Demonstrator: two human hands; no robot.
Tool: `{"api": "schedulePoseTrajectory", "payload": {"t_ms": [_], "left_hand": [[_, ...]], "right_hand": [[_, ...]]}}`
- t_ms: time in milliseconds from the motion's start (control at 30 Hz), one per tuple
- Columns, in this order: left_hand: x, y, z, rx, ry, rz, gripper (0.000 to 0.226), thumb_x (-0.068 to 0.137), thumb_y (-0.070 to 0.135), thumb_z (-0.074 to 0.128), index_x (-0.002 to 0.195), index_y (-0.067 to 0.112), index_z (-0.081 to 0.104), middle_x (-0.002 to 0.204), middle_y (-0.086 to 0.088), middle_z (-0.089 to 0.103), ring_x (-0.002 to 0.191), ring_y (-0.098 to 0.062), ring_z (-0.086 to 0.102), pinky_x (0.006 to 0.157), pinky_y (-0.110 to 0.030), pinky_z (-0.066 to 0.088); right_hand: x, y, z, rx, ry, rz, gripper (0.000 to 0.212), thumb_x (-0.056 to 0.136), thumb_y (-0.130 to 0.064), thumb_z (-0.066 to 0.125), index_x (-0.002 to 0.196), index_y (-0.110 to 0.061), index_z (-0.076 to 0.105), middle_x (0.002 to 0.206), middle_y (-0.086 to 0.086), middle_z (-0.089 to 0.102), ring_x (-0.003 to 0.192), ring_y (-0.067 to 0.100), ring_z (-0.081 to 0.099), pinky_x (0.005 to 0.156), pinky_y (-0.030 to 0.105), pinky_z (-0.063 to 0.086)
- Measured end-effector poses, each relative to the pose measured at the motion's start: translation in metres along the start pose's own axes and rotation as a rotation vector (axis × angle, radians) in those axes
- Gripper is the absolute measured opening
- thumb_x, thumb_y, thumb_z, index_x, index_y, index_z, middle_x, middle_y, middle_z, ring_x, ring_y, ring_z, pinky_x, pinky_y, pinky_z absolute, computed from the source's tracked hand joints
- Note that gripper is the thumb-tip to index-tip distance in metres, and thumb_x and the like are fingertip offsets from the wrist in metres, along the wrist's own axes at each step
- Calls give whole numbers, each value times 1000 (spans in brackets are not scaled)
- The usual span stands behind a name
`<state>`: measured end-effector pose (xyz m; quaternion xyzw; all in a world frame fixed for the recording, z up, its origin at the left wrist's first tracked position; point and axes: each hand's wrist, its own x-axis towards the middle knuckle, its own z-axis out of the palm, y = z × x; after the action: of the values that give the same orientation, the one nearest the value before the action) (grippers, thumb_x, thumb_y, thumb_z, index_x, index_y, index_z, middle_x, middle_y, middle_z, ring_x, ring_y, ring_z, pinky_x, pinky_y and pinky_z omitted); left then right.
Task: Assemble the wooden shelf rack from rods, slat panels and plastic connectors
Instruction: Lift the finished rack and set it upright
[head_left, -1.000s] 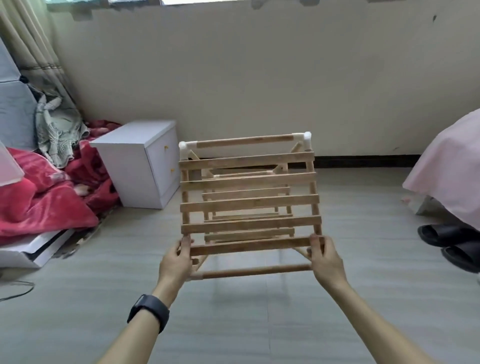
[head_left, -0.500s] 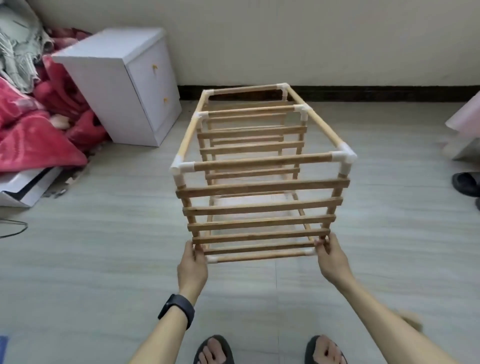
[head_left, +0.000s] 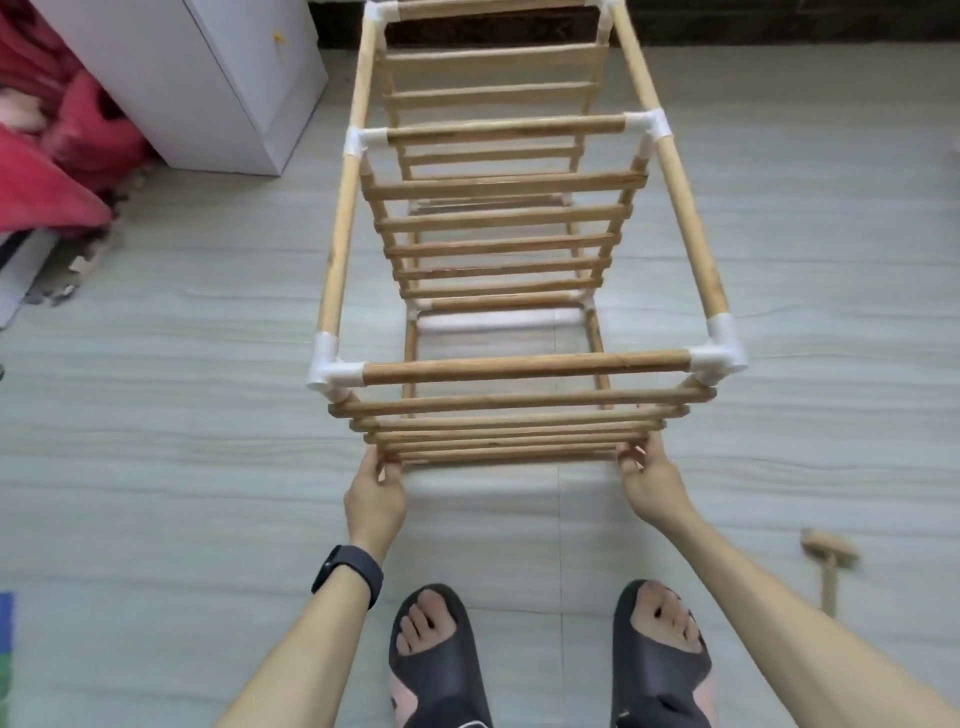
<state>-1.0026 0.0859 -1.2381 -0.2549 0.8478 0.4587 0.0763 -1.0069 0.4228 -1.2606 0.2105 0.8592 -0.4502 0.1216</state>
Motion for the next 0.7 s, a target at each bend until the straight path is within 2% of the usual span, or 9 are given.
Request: {"api": "schedulePoseTrajectory", "payload": {"t_ms": [100, 233, 300, 367, 433, 467, 533, 600, 700], "left_hand": [[-4, 7, -11, -37, -49, 3, 22, 105, 18, 45, 120, 25, 59, 113, 0, 66, 107, -27, 60, 90, -35, 42], [-19, 19, -33, -69, -37, -22, 39, 104, 18, 45, 142, 26, 50, 127, -2, 66, 115, -27, 62, 100, -45, 49], [-27, 27, -47, -95, -41, -13, 40, 104, 18, 45, 142, 33, 49, 126, 2, 66, 114, -24, 63, 96, -44, 52], [-32, 37, -63, -119, -47, 11, 40, 104, 14, 45, 131, 41, 55, 117, 7, 69, 109, -19, 65, 82, -33, 53], [-35, 50, -80, -133, -40, 34, 43, 102, 7, 42, 117, 42, 61, 109, 12, 70, 104, -14, 67, 71, -23, 48], [-36, 57, -88, -141, -30, 45, 45, 100, 4, 39, 111, 41, 63, 107, 13, 70, 103, -13, 68, 71, -23, 47], [-35, 75, -104, -172, 1, 64, 46, 101, 3, 36, 102, 38, 65, 109, 9, 71, 102, -13, 68, 78, -30, 52], [-29, 94, -119, -257, 54, 72, 39, 104, 8, 35, 103, 33, 65, 111, 4, 71, 102, -15, 68, 88, -38, 54], [-13, 130, -137, -395, 116, 72, 28, 108, 22, 36, 114, 22, 63, 114, -3, 70, 102, -20, 67, 87, -40, 53]], "right_hand": [[-18, -10, -12, 64, -41, -22, 59, 103, -16, 52, 154, -32, 25, 130, -10, 56, 124, 21, 60, 93, 29, 41], [-54, -18, -29, 108, -76, -10, 72, 103, -22, 54, 159, -42, 14, 152, -7, 45, 133, 17, 52, 101, 35, 45], [-70, -24, -40, 140, -77, -19, 73, 102, -24, 57, 158, -49, 16, 149, -9, 46, 131, 15, 52, 102, 37, 46], [-84, -33, -54, 173, -68, -62, 69, 101, -28, 60, 155, -52, 24, 141, -16, 48, 126, 10, 53, 95, 31, 46], [-92, -44, -68, 215, -32, -117, 55, 100, -32, 61, 147, -51, 37, 136, -23, 51, 123, 5, 55, 91, 23, 43], [-95, -51, -75, 240, -12, -144, 48, 101, -34, 59, 143, -49, 42, 136, -23, 53, 123, 5, 55, 94, 22, 43], [-97, -66, -89, 293, 35, -182, 37, 104, -38, 53, 141, -39, 48, 138, -15, 57, 127, 10, 55, 106, 36, 45], [-97, -83, -104, 333, 98, -207, 24, 106, -46, 45, 125, -37, 56, 128, -15, 61, 123, 16, 59, 108, 50, 46], [-86, -115, -126, 347, 171, -202, 23, 102, -57, 44, 108, -38, 57, 118, -14, 63, 117, 18, 61, 104, 51, 47]]}}
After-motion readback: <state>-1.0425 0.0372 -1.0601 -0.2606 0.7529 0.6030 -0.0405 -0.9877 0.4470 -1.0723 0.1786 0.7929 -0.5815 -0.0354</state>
